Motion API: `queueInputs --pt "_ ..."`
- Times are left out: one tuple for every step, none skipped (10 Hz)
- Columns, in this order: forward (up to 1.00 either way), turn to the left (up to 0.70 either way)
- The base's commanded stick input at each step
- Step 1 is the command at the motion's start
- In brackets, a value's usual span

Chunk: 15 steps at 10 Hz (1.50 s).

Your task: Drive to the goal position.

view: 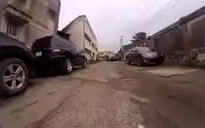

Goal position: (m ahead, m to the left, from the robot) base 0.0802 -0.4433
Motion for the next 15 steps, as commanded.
queueInputs --pt "0.50 0.50" --pt "0.50 0.50" --pt "0.50 0.50" --pt "0.50 0.50" --pt "0.50 0.45" --pt "0.50 0.32" --pt "0.50 0.14" --pt "0.50 0.00" --pt "0.50 0.00" --pt "0.50 0.00" --pt "0.50 0.00" --pt "0.50 0.00" --pt "0.50 0.00" --pt "0.50 0.00" --pt "0.50 0.00"
